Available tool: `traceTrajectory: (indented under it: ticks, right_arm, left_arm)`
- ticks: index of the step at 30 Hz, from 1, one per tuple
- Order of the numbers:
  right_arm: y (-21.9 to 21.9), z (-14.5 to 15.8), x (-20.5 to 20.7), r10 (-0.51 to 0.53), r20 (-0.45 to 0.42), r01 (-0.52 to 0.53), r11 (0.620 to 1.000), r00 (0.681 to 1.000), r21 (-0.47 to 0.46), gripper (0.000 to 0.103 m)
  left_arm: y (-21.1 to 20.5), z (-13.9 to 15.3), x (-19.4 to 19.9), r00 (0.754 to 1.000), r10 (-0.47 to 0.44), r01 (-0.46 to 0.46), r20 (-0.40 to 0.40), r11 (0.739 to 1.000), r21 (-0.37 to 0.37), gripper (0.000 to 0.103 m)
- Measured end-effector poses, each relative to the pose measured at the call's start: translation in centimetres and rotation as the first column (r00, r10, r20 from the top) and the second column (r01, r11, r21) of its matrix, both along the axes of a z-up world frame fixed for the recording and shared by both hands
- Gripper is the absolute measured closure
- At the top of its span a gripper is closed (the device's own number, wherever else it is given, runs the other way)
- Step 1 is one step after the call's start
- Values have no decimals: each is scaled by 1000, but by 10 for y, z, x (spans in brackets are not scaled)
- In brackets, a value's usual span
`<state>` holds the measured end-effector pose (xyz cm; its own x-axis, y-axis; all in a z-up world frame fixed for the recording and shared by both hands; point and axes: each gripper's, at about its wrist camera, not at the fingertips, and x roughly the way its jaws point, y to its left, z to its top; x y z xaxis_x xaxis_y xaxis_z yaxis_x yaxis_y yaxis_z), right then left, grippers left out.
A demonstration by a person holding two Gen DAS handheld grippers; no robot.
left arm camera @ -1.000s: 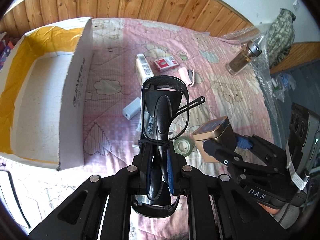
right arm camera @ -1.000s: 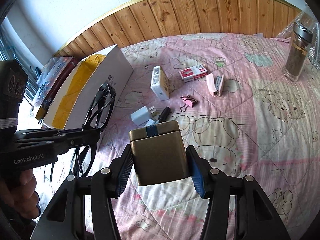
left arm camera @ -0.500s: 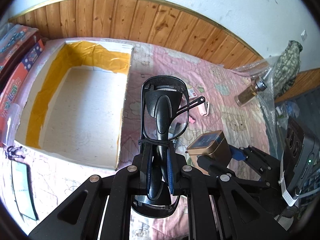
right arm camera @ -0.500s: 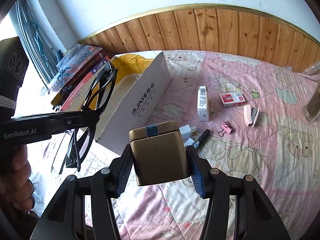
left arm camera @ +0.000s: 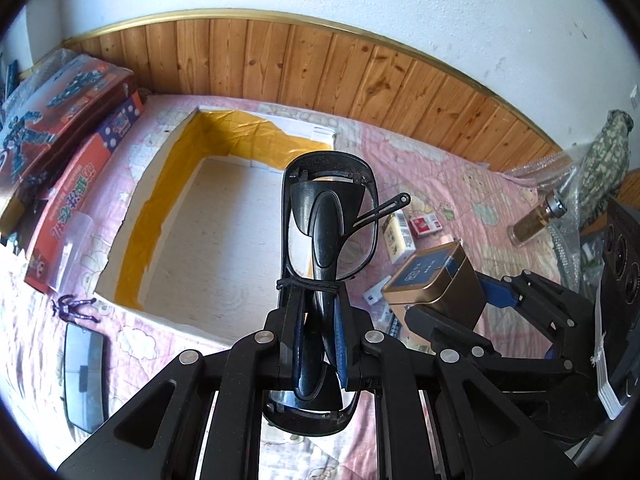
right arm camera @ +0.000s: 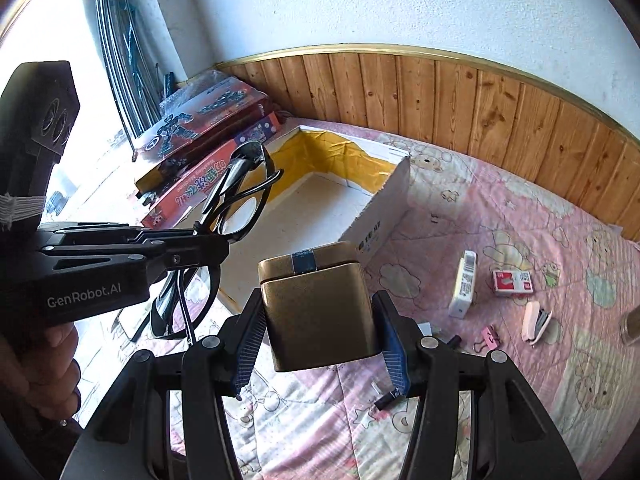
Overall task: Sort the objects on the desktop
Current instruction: 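Carry both items over the box and release them inside with both tools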
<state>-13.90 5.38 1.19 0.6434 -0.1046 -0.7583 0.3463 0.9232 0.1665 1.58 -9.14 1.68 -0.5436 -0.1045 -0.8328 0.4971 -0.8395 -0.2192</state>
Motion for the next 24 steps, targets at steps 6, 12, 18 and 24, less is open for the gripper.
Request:
traceTrajectory:
  ticks: [6, 12, 18, 24]
  right_arm:
    - [8, 10, 21, 54, 5, -54, 998, 999, -16, 49]
    - [17, 18, 40, 93, 13, -93, 995, 996, -26, 49]
    - [21, 19, 58, 128, 11, -128, 992, 992, -24, 49]
    - [20, 15, 79, 163, -2, -163, 987, 987, -18, 49]
  left_arm:
    - [-18, 3, 0, 999, 45, -45, -9, 999, 6, 91]
    - [-34, 3, 1, 996, 90, -90, -16, 996, 22, 91]
    - [-51, -1, 2, 990, 140, -139, -13, 989, 39, 91]
    - [-72, -7, 0, 981, 196, -195, -8, 978, 72, 91]
